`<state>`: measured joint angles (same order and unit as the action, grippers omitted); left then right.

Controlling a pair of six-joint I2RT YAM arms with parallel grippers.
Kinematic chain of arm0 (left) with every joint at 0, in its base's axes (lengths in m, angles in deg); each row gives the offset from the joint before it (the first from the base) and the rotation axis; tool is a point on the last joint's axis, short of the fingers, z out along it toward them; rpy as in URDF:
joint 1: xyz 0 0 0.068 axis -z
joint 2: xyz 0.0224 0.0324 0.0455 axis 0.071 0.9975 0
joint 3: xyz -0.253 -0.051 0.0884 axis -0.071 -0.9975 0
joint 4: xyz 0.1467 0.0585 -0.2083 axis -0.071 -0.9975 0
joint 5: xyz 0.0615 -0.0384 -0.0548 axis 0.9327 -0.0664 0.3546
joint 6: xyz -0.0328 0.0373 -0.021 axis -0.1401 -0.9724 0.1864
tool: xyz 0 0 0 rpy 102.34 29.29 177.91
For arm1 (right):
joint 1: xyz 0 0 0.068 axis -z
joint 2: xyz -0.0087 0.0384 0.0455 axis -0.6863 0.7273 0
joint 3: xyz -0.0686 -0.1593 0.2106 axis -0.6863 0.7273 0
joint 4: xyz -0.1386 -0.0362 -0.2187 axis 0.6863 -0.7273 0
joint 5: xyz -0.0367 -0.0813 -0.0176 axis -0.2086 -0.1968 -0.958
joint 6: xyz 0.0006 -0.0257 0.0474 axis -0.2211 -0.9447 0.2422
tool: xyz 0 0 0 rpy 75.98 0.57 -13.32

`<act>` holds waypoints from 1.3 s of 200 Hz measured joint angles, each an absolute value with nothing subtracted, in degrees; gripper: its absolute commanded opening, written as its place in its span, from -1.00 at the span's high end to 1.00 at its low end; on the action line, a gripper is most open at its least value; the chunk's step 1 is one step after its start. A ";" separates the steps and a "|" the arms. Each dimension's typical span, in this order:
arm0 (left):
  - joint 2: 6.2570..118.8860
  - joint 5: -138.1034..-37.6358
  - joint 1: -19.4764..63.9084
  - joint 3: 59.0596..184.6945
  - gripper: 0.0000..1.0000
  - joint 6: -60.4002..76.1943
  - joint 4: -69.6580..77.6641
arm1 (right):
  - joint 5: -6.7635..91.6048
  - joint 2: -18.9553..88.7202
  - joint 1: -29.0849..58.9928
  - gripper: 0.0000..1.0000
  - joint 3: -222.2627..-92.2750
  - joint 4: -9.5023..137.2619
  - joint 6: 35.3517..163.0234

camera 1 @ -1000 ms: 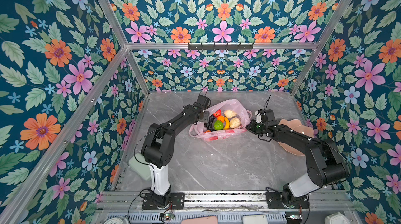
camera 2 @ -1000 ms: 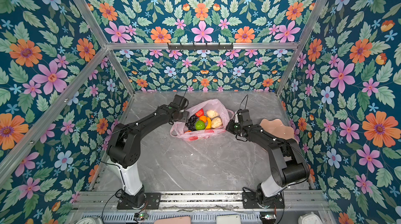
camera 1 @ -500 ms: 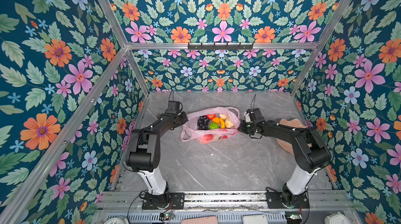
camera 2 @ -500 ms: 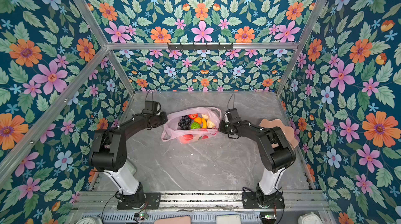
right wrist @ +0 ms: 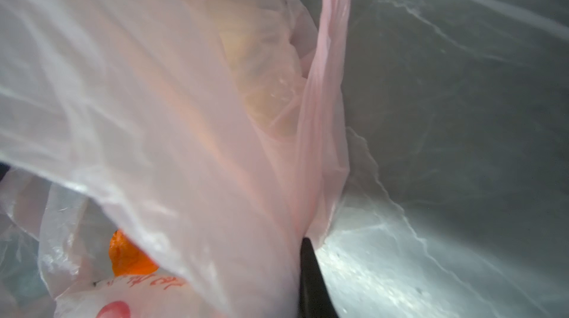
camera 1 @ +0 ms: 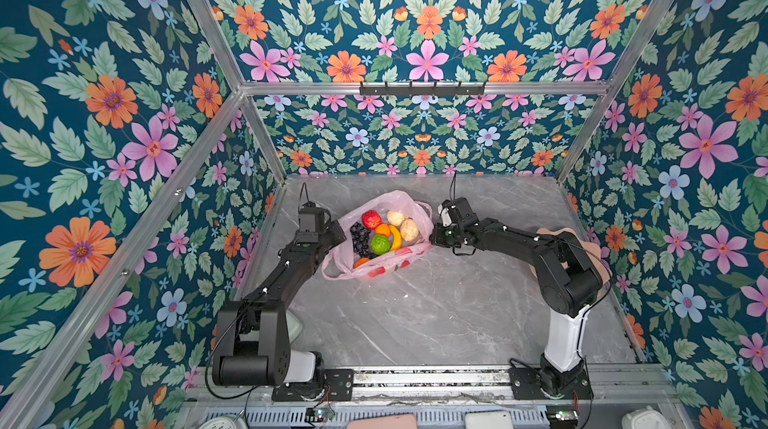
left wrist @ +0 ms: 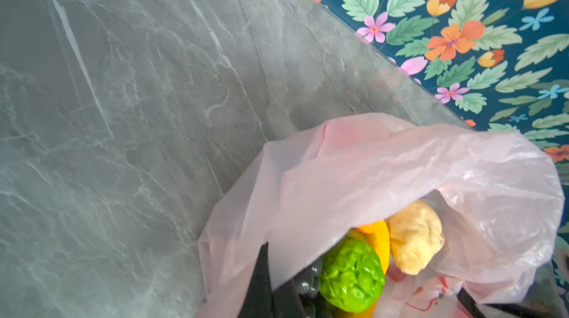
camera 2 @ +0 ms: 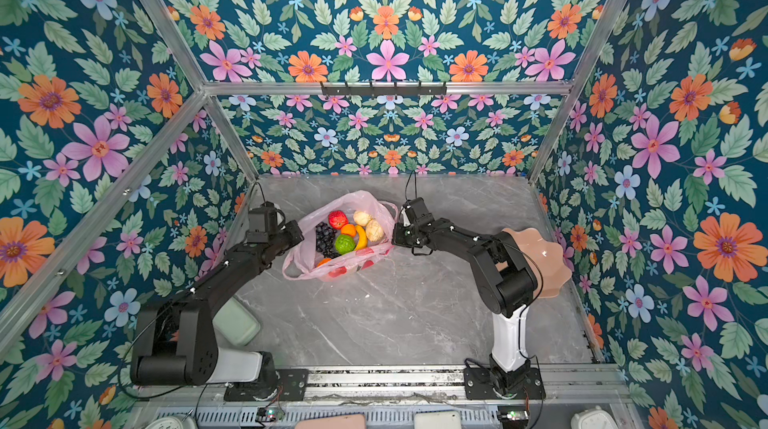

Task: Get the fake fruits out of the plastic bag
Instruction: 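Spread the bag mouth wide with both grippers, exposing the fruits, then release the bag and reach the right gripper to the peach bowl while the left holds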

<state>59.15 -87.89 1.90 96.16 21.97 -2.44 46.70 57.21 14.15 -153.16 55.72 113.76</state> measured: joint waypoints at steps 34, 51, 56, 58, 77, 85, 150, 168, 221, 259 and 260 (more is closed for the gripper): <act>55.93 -87.91 5.18 92.51 1.00 21.73 -0.42 | 45.01 54.83 14.02 1.00 -150.32 53.05 112.95; 54.73 -87.34 5.38 90.65 1.00 21.73 0.47 | 44.01 54.26 14.04 0.87 -148.90 52.07 112.89; 54.51 -87.34 5.47 90.28 1.00 21.73 0.60 | 43.94 54.17 14.08 0.83 -148.61 51.87 112.91; 54.45 -87.32 5.49 90.15 1.00 21.73 0.62 | 43.90 54.13 14.10 0.81 -148.51 51.81 112.93; 54.08 -87.30 5.77 89.14 1.00 21.77 1.43 | 43.72 53.54 14.04 0.53 -148.22 50.91 113.08; 53.97 -87.32 5.79 88.86 1.00 21.73 1.70 | 43.72 53.21 14.04 0.36 -148.42 50.67 113.13; 53.38 -87.34 5.90 88.25 1.00 22.16 5.13 | 41.21 45.75 14.17 -0.56 -150.80 44.72 112.45; 53.38 -87.34 5.93 87.68 1.00 22.38 6.50 | 38.94 41.86 15.04 -0.59 -150.71 41.36 111.25; 53.40 -87.62 5.90 84.86 1.00 22.78 11.75 | 30.87 32.01 21.91 -0.70 -148.53 29.88 109.83; 54.08 -89.20 5.93 83.09 1.00 23.04 16.10 | 26.02 27.09 29.88 -0.91 -147.81 22.76 109.83; 54.08 -89.24 5.93 83.04 1.00 23.02 16.14 | 25.97 27.02 30.15 -0.91 -147.78 22.61 109.83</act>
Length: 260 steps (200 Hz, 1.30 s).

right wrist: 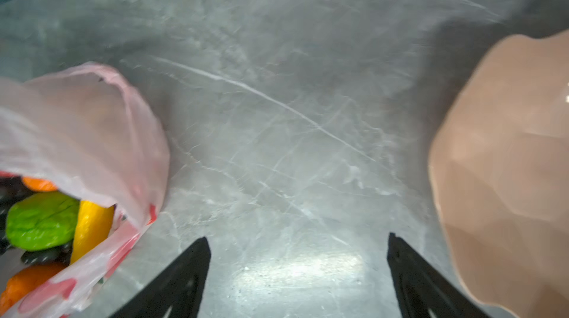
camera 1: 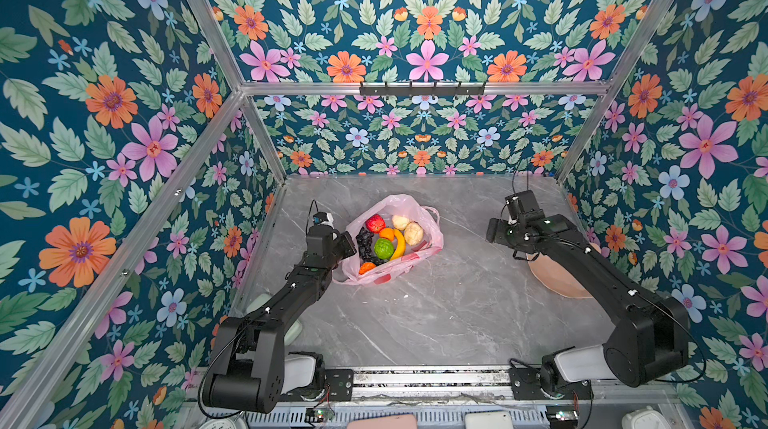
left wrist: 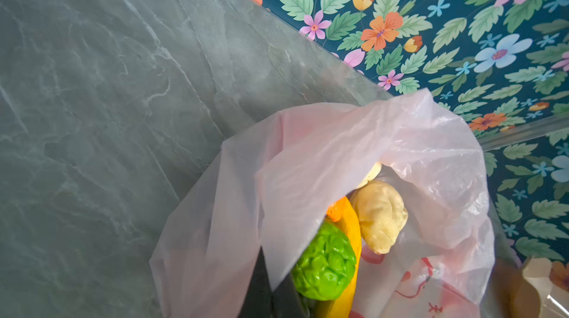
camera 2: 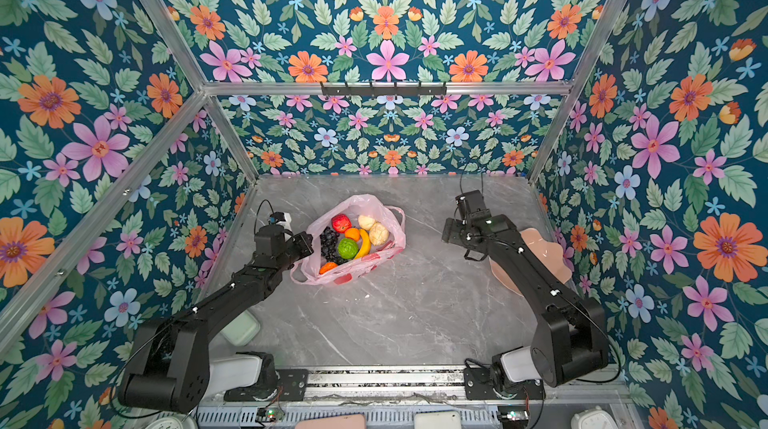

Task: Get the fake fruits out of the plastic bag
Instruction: 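Release the bag and reach the right gripper to the peach bowl while the left holds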

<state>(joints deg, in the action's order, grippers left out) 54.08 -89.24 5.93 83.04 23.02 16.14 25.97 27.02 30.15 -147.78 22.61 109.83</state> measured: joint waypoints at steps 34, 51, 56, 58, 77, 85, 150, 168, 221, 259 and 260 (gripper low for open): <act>54.43 -90.42 5.93 80.75 1.00 23.78 20.21 | 25.36 24.84 40.44 -0.94 -147.22 18.87 109.83; 54.84 -90.75 5.93 79.72 1.00 23.63 22.02 | 26.30 24.77 44.59 -0.94 -147.06 18.02 109.56; 54.95 -90.79 5.93 79.42 1.00 23.63 22.55 | 26.30 24.90 45.66 -0.94 -146.98 17.93 109.43; 54.97 -90.84 5.93 79.31 1.00 23.50 22.77 | 26.32 24.95 46.17 -0.94 -146.95 17.91 109.41; 55.19 -91.43 5.93 78.43 1.00 22.93 24.73 | 27.77 25.71 49.88 -0.98 -146.39 17.99 109.26; 55.19 -91.78 5.93 78.15 1.00 22.80 25.37 | 28.14 25.91 51.11 -0.99 -145.86 18.10 109.19; 55.85 -92.83 5.93 77.54 1.00 22.56 27.81 | 37.87 26.94 55.17 -0.99 -138.93 23.15 109.45; 55.91 -92.98 5.93 77.49 1.00 22.54 28.10 | 39.57 27.22 55.26 -0.99 -137.07 24.90 109.61; 56.17 -93.35 5.93 77.51 1.00 22.62 28.32 | 44.58 27.37 55.13 -0.98 -132.16 29.14 110.15; 56.37 -93.37 5.90 77.56 1.00 22.54 28.32 | 46.52 27.37 53.45 -0.99 -130.41 30.30 111.16; 56.37 -93.39 5.90 77.56 1.00 22.58 28.32 | 46.54 27.37 53.40 -0.98 -130.39 30.30 111.16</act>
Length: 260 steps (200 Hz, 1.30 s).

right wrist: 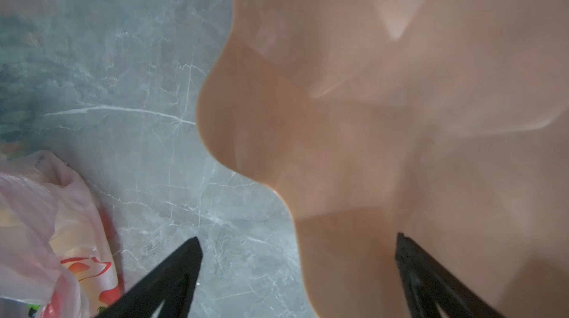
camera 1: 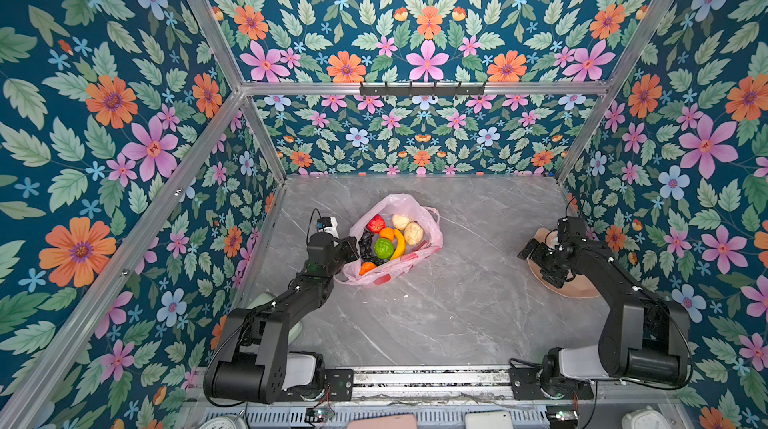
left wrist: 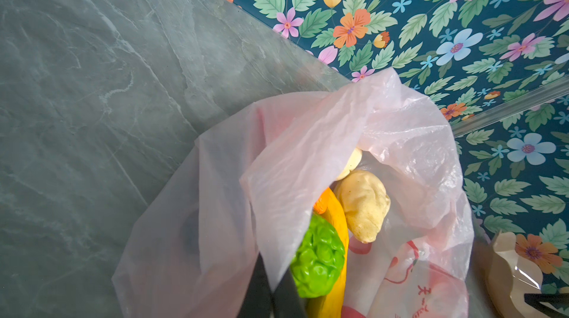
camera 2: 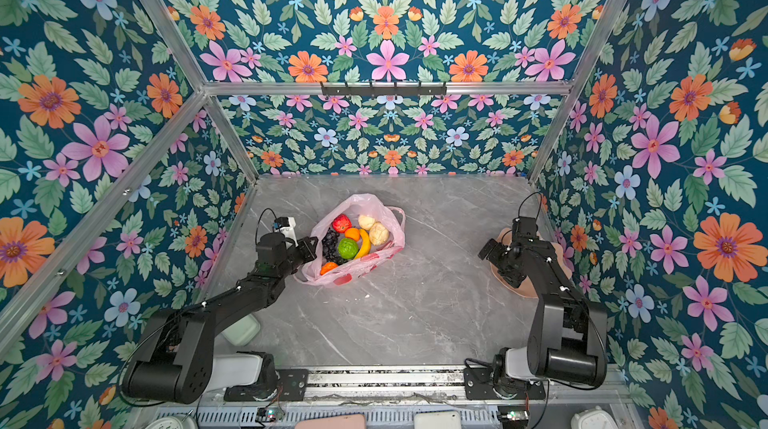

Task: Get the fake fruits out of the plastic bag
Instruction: 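Release the bag and reach the right gripper to the peach bowl while the left holds, then grasp the peach bowl rim with the right gripper and drag it nearer the bag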

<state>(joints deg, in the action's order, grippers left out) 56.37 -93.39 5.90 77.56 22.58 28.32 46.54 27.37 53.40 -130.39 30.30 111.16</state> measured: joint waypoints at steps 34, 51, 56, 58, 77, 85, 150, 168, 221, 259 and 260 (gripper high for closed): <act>56.94 -93.39 5.90 77.60 1.00 22.69 28.40 | 46.87 27.37 49.66 -0.98 -130.10 31.02 111.25; 57.09 -93.37 5.93 77.67 1.00 22.82 28.40 | 46.87 27.39 47.72 -0.98 -129.77 31.06 111.40; 57.09 -93.37 5.90 77.69 1.00 22.82 28.40 | 46.89 27.39 47.24 -0.98 -129.75 31.02 111.55; 57.09 -93.37 5.90 77.69 1.00 22.82 28.40 | 46.89 27.39 46.98 -0.98 -129.73 31.04 111.64; 57.11 -93.37 5.93 77.89 1.00 22.80 28.40 | 46.87 27.57 44.77 -0.98 -129.69 31.11 112.73; 57.11 -93.35 5.93 77.91 1.00 22.82 28.40 | 46.85 27.57 43.81 -0.98 -129.66 31.06 112.86; 57.86 -93.18 5.93 78.06 1.00 22.78 28.38 | 46.19 27.29 34.36 -0.98 -130.15 30.60 116.60; 57.81 -93.11 5.90 78.08 1.00 22.62 28.38 | 45.60 27.29 31.83 -0.98 -129.64 30.71 118.07; 57.18 -92.21 5.93 77.86 1.00 22.58 28.34 | 43.83 26.76 23.52 -0.98 -129.34 30.28 122.42; 56.76 -92.02 5.93 77.78 1.00 22.54 28.21 | 42.24 26.26 16.75 -0.98 -129.29 29.84 125.76; 56.76 -92.00 5.93 77.78 1.00 22.51 28.21 | 42.19 26.28 16.60 -0.99 -129.29 29.84 125.91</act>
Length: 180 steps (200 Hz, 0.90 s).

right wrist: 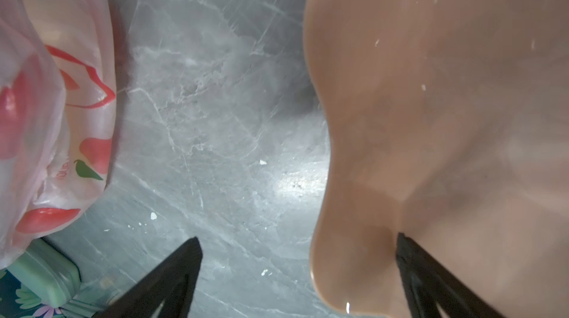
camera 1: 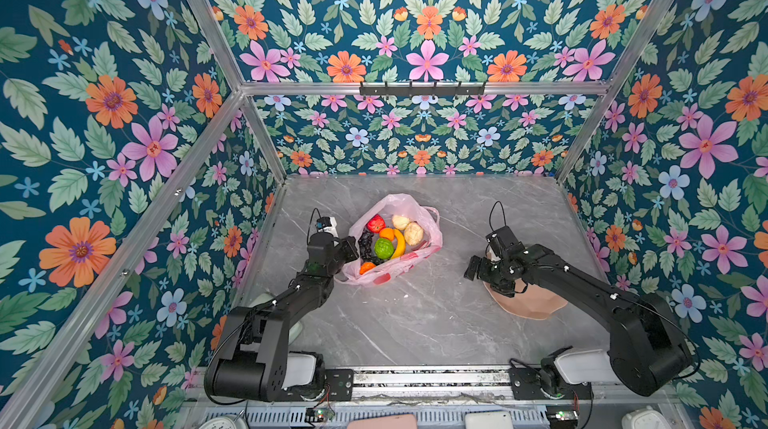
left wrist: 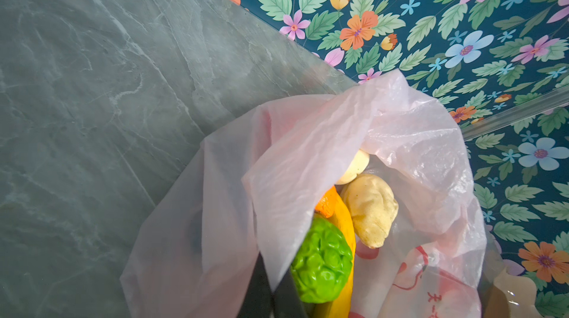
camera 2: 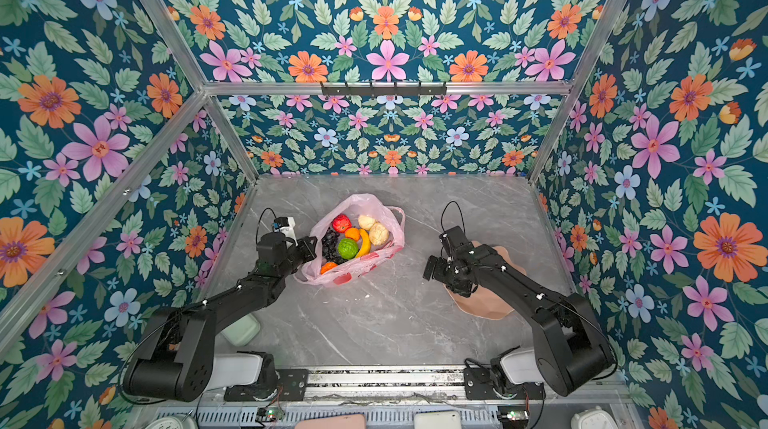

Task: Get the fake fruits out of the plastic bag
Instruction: 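Grasp the peach bowl rim with the right gripper and drag it nearer the bag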

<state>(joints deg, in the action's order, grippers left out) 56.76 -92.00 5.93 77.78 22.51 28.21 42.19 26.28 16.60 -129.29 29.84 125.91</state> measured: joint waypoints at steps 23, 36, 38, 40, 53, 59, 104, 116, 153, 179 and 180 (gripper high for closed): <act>56.59 -91.82 5.93 77.78 1.00 22.38 28.19 | 41.58 27.44 11.90 -0.98 -129.31 29.95 128.14; 56.55 -91.80 5.93 77.78 1.00 22.36 28.01 | 41.56 28.33 9.49 -0.98 -129.66 29.97 129.47; 56.55 -91.78 5.93 77.78 1.00 22.38 28.01 | 41.56 28.51 9.08 -0.98 -129.77 29.97 129.61; 56.50 -91.75 5.90 77.78 1.00 22.34 27.99 | 41.60 28.64 8.77 -0.98 -129.86 29.97 129.72; 56.33 -91.54 5.90 77.78 1.00 22.34 27.92 | 41.25 29.51 6.45 -0.98 -130.82 30.10 130.87; 56.26 -91.40 5.93 77.78 1.00 22.36 27.92 | 41.17 29.91 5.36 -0.98 -131.33 30.21 131.22; 55.37 -90.53 5.86 77.65 1.00 22.21 26.98 | 41.12 32.73 -2.07 -0.98 -134.80 31.15 134.92; 55.17 -90.49 5.86 77.54 1.00 22.14 26.79 | 41.14 33.49 -3.40 -0.99 -135.74 31.24 135.42; 54.80 -90.31 5.86 77.51 1.00 21.94 26.72 | 40.58 34.13 -5.74 -0.98 -139.08 30.74 136.78; 54.78 -90.29 5.86 77.51 1.00 21.73 26.61 | 37.06 31.68 -5.81 -0.99 -140.94 27.59 137.21; 54.78 -90.29 5.86 77.51 1.00 21.75 26.61 | 36.90 31.59 -5.74 -0.99 -141.01 27.46 137.21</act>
<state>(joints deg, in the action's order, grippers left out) 54.78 -90.29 5.86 77.51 21.75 26.61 36.90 31.59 -5.74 -141.01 27.46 137.21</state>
